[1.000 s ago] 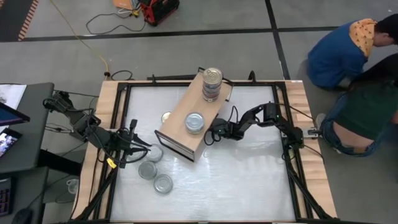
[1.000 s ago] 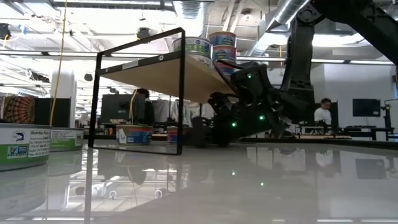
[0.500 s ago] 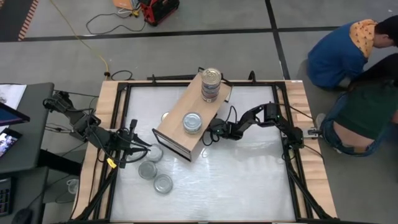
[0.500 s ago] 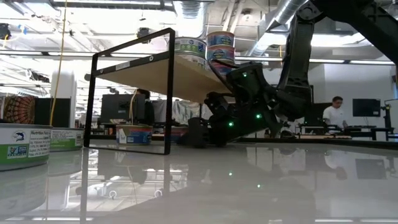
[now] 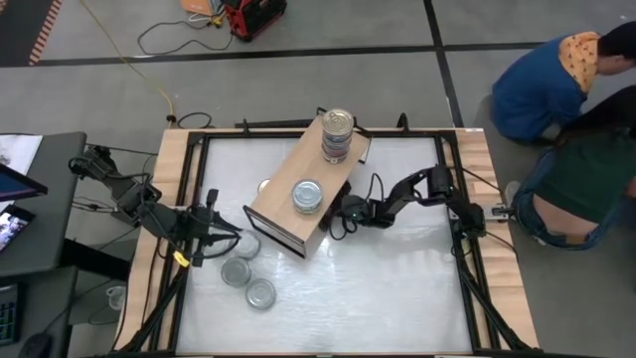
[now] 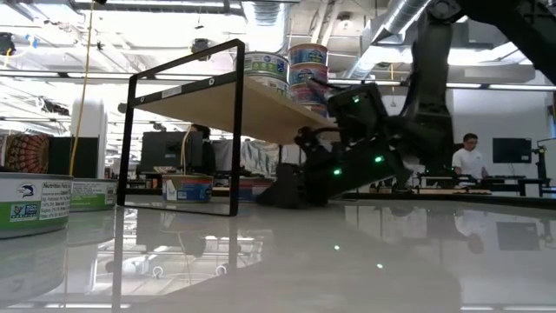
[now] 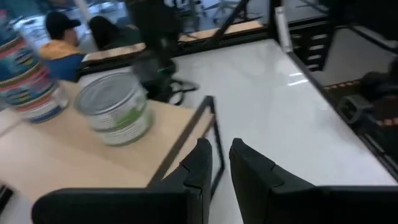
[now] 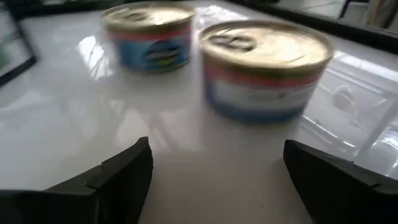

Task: Stack canned seafood by type on shelf
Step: Adjust the blue tuna can

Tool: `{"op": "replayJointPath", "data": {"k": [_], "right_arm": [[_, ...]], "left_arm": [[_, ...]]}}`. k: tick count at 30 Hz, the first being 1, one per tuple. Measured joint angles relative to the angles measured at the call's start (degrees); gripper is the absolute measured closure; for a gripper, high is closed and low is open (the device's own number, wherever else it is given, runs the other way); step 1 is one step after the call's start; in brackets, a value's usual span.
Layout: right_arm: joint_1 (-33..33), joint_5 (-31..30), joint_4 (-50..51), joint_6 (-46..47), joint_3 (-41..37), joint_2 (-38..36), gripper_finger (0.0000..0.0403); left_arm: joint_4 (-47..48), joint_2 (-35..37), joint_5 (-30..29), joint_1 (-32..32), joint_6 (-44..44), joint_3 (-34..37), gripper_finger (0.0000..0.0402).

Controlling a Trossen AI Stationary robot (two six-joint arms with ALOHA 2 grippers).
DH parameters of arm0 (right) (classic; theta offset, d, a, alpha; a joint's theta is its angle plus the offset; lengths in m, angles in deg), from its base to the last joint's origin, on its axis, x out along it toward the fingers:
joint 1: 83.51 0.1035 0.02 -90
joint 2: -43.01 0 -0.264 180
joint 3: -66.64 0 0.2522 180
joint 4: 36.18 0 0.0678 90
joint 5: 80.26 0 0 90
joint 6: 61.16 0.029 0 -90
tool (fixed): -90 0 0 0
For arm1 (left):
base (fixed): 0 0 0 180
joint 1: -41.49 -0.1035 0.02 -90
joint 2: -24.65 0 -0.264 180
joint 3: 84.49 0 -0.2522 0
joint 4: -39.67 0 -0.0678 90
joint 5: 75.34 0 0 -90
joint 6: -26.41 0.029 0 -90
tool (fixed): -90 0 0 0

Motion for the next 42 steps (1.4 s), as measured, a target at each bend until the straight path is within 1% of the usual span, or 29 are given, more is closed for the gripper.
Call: {"op": "replayJointPath", "data": {"k": [2, 4, 8, 10, 14, 17, 20, 25, 30, 35, 37, 40, 42], "right_arm": [[0.9, 0.0, 1.5, -0.3, -2.4, -3.0, 0.0024], [1.8, -0.3, 4.6, -0.6, -5.0, -6.8, 0.0024], [4.0, -1.2, 15.4, 2.6, -9.0, -15.9, 0.0024], [5.7, -1.9, 22.5, 4.4, -10.0, -20.6, 0.0024], [10.3, -6.7, 37.9, 7.9, -10.2, -29.2, 0.0024], [13.9, -10.3, 45.5, 10.9, -10.1, -35.8, 0.0024], [16.9, -11.9, 50.2, 13.4, -10.1, -42.0, 0.0028], [20.7, -13.0, 51.4, 13.5, -10.0, -50.8, 0.0037], [23.9, -15.8, 50.8, 10.5, -9.9, -56.6, 0.0048], [27.5, -16.6, 47.5, 4.6, -9.9, -59.5, 0.0062], [28.8, -16.7, 45.0, 2.1, -9.9, -60.0, 0.0067], [30.1, -16.7, 41.6, -1.9, -9.8, -60.0, 0.0073], [30.7, -16.7, 39.5, -4.7, -9.8, -60.0, 0.0074]], "left_arm": [[0.6, 0.0, -1.6, -0.7, -0.8, 0.0, 0.0352], [0.9, 0.0, -2.1, -2.3, -1.4, 0.0, 0.0352], [0.9, 0.0, -1.4, -7.5, -1.7, 0.0, 0.0352], [0.8, 0.0, 0.1, -10.6, -1.5, 0.0, 0.0352], [0.7, 0.0, 4.2, -17.4, -1.3, 0.0, 0.0352], [0.4, -0.4, 6.5, -23.5, -1.2, 0.0, 0.0352], [-0.4, -0.8, 9.9, -30.3, -0.9, 0.0, 0.0352], [-2.7, -3.1, 18.3, -42.0, 0.3, -0.1, 0.0352], [-5.0, -7.3, 26.9, -53.6, 0.3, -0.5, 0.0352], [-4.9, -13.6, 33.1, -63.7, 1.3, -2.5, 0.0352], [-5.0, -15.9, 34.5, -67.1, 2.2, -3.7, 0.0352], [-5.0, -19.0, 35.0, -71.8, 3.6, -5.6, 0.0352], [-5.3, -21.1, 36.7, -74.8, 4.1, -6.8, 0.0352]]}}
